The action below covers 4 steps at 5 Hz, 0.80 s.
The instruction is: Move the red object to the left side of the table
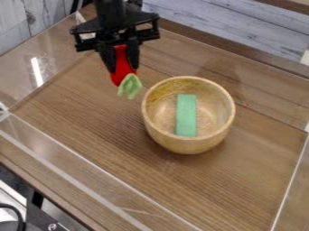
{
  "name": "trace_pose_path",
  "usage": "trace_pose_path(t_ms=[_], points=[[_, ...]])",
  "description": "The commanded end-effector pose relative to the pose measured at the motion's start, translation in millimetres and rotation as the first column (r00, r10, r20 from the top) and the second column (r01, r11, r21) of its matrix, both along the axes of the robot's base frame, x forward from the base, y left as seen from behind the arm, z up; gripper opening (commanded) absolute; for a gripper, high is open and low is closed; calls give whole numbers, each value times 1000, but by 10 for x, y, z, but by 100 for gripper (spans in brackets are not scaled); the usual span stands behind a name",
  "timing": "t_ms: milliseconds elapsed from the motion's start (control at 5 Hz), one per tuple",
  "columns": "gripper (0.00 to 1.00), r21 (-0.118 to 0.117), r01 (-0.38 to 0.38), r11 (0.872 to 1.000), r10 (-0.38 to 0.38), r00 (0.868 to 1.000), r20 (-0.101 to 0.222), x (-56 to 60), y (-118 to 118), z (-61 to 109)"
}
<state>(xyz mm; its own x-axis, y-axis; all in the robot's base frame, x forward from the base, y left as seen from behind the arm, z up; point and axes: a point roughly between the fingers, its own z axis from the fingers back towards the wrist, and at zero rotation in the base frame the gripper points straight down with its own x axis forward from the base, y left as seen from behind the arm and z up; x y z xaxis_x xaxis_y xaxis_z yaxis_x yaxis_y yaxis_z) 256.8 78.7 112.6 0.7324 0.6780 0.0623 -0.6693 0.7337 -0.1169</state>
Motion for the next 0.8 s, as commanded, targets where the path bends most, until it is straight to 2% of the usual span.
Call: trace_pose_path(t_ms=[0, 600], points=[[0, 27, -41, 999, 39, 998, 48, 138, 168, 20], [0, 38, -170, 985, 169, 985, 25, 319, 491, -328]])
